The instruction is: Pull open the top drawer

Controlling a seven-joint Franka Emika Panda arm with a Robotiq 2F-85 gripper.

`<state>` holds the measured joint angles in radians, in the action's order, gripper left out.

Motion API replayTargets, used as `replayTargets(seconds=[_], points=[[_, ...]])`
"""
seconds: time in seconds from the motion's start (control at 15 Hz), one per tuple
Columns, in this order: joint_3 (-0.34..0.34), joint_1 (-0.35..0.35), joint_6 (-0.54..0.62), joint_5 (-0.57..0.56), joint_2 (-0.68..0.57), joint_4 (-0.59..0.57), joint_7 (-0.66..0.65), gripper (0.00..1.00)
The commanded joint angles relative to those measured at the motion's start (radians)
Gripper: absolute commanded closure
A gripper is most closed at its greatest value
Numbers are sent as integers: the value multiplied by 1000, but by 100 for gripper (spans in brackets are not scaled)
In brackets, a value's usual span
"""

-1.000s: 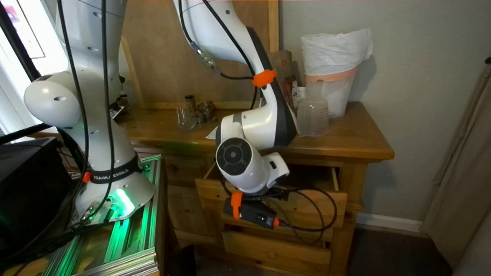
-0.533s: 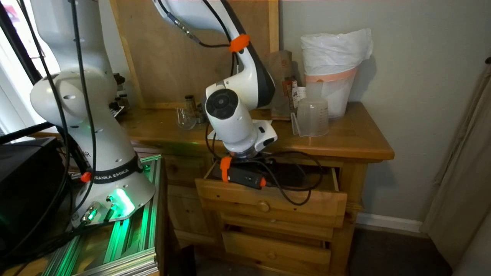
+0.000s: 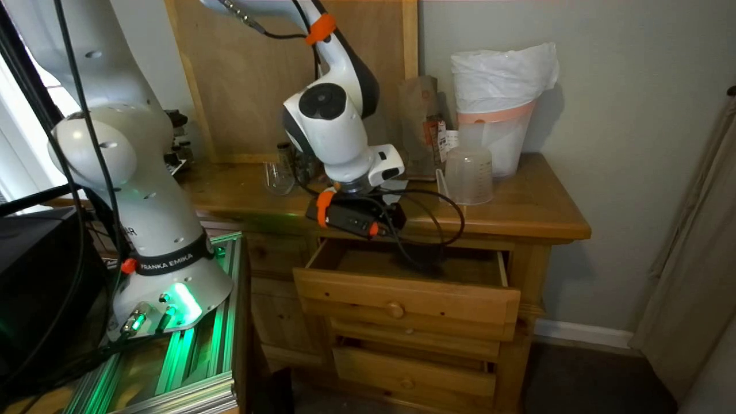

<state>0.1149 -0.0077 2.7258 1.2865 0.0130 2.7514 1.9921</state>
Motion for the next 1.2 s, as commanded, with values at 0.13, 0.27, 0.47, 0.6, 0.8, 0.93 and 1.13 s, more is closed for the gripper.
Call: replayTargets(seconds=[0.13,0.27,0.47,0.6,0.8,0.93,1.13], points=[[-33,22,-21,-72,37,-9,-274,0],[-43,25,-19,-68,55,1,-330,0],[-45,25,-53,-59,64,0,-392,0],[-46,26,-63,-50,57,-8,-425,0],[-49,29,-57,-35,44,-18,-459,0],[-49,30,-43,-14,28,-29,-467,0],[-51,32,-46,8,8,-47,-463,0]])
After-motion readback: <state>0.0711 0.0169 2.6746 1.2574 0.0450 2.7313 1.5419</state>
